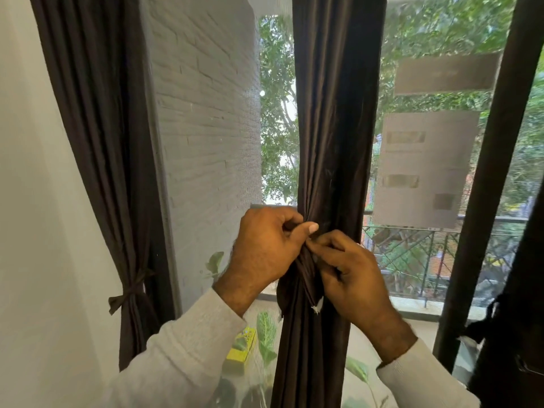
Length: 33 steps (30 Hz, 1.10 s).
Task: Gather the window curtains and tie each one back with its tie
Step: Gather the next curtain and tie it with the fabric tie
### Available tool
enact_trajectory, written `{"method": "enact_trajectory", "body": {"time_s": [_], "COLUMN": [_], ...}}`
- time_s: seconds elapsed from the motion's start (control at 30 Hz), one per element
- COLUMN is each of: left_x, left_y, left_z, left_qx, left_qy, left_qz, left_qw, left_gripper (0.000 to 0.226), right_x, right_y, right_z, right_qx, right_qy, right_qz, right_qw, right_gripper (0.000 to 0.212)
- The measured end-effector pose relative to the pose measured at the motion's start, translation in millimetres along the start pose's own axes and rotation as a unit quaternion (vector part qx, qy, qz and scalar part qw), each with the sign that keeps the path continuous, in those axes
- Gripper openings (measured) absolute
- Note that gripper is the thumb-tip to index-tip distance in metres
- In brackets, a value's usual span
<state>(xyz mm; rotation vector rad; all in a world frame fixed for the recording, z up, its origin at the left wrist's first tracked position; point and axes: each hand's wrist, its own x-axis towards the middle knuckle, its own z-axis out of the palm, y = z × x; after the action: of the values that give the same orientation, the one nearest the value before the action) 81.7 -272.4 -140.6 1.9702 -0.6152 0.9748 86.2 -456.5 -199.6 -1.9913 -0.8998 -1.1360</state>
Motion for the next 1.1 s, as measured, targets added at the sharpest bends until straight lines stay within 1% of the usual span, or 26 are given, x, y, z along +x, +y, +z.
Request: {"method": "enact_trajectory", "body": {"time_s": [0.03,0.07,0.1,0.13,0.17,0.2,0.23,0.27,0.33,0.4,0.47,0.53,0.57,0.63,0.7,0.77,0.87,0.93,1.0,1.1], "left_x": [1,1,2,1,1,1,0,0,2,2,2,1,1,0,1,1,-1,-4,-5,-3], "left_y": [-1,-2,-2,-3,-3,-3,-3,-3,-3,-3,-5,-7,-8,-10,-10,-9,-5,-3,-1,0], "left_z": [0,-1,-1,-1,-2,-3,-4,-4,-5,-4,-4,-6,-7,-9,-9,-9,-9,-8,-6,-3], "left_qx": [0.008,0.011,0.013,0.015,0.017,0.018,0.016,0.011,0.003,-0.006,-0.027,-0.038,-0.037,-0.029,-0.027,-0.033,-0.058,-0.069,-0.060,-0.029], "left_qy": [0.006,0.008,0.009,0.009,0.008,0.007,0.006,0.003,0.000,-0.005,-0.005,-0.004,-0.005,-0.005,-0.007,-0.010,-0.026,-0.033,-0.028,-0.020], "left_qz": [-0.001,-0.004,-0.006,-0.007,-0.006,-0.005,-0.004,-0.003,-0.006,-0.011,-0.019,-0.029,-0.033,-0.036,-0.044,-0.048,-0.047,-0.042,-0.036,-0.038], "left_qw": [1.000,1.000,1.000,1.000,1.000,1.000,1.000,1.000,1.000,1.000,0.999,0.999,0.999,0.999,0.999,0.998,0.997,0.996,0.997,0.999], "left_gripper": [0.022,0.021,0.021,0.020,0.020,0.019,0.018,0.017,0.015,0.013,0.012,0.010,0.009,0.009,0.010,0.011,0.009,0.008,0.009,0.016], "right_x": [-1,-1,-1,0,2,5,8,10,8,2,1,5,7,6,0,-5,-7,-12,-17,-14], "right_y": [1,1,3,7,12,17,21,22,15,5,6,13,16,12,-2,-12,-9,-8,-9,-9], "right_z": [-4,-8,-12,-17,-21,-23,-23,-20,-10,1,3,-4,-6,-4,5,12,14,15,18,18], "right_qx": [0.004,0.003,-0.007,-0.019,-0.021,-0.010,0.007,0.024,0.038,0.013,-0.009,0.011,0.021,0.008,-0.015,-0.037,-0.066,-0.097,-0.147,-0.197], "right_qy": [0.031,0.092,0.169,0.242,0.285,0.290,0.267,0.231,0.159,0.113,0.132,0.165,0.170,0.164,0.129,0.081,0.054,0.019,-0.015,-0.025], "right_qz": [0.011,0.038,0.081,0.138,0.197,0.239,0.258,0.249,0.195,0.153,0.166,0.207,0.209,0.164,0.092,0.050,0.067,0.060,0.033,0.006], "right_qw": [0.999,0.995,0.982,0.960,0.938,0.927,0.929,0.940,0.967,0.982,0.977,0.964,0.963,0.973,0.987,0.995,0.994,0.993,0.988,0.980], "right_gripper": [0.038,0.036,0.033,0.034,0.036,0.038,0.036,0.029,0.019,0.023,0.026,0.024,0.022,0.014,0.010,0.020,0.037,0.047,0.052,0.048]}}
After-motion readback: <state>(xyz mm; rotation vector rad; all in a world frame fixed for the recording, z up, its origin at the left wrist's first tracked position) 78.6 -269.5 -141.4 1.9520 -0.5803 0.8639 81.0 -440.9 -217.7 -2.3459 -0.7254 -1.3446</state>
